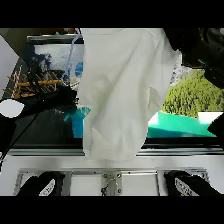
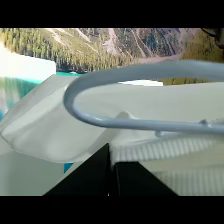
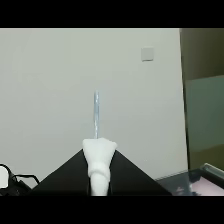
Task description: Fold the clothes and pants, and hang the long-sleeved shirts on hangers.
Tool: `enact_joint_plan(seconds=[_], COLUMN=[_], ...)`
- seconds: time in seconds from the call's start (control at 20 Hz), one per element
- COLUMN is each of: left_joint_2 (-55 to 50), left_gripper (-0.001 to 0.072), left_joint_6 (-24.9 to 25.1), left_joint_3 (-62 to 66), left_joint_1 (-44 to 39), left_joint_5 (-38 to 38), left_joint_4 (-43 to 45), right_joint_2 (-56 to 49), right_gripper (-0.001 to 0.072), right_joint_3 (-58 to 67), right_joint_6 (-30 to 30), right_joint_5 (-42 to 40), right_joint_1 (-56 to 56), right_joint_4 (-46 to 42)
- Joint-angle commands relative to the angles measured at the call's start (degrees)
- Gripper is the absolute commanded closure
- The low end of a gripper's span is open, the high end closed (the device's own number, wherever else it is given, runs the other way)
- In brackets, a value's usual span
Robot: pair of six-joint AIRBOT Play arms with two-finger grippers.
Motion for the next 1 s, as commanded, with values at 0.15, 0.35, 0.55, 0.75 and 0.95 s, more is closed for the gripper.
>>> enact_joint_plan(seconds=[0.15,0.35,0.55,0.75,0.95], left_joint_2=[0.02,0.00,0.02,0.00,0.00], left_gripper=[0.0691,0.0691,0.0691,0.0691,0.0691], left_joint_6=[0.04,0.04,0.04,0.04,0.04], left_joint_3=[-0.04,-0.04,-0.04,-0.04,-0.04], left_joint_1=[0.00,0.00,0.00,0.00,-0.02], left_joint_5=[-0.11,-0.15,-0.17,-0.44,-0.70], left_joint_4=[0.13,0.13,0.15,0.46,0.48], right_joint_2=[0.00,0.00,0.02,0.02,0.02], right_gripper=[0.0686,0.0686,0.0686,0.0686,0.0686], right_joint_3=[0.04,0.04,0.04,0.04,0.04], right_joint_6=[14.01,21.62,22.34,22.34,22.29], right_joint_5=[0.22,3.50,4.46,4.46,2.32], right_joint_1=[0.02,0.02,0.02,0.00,0.00], right_joint_4=[-31.08,-51.78,-54.47,-54.51,-51.34])
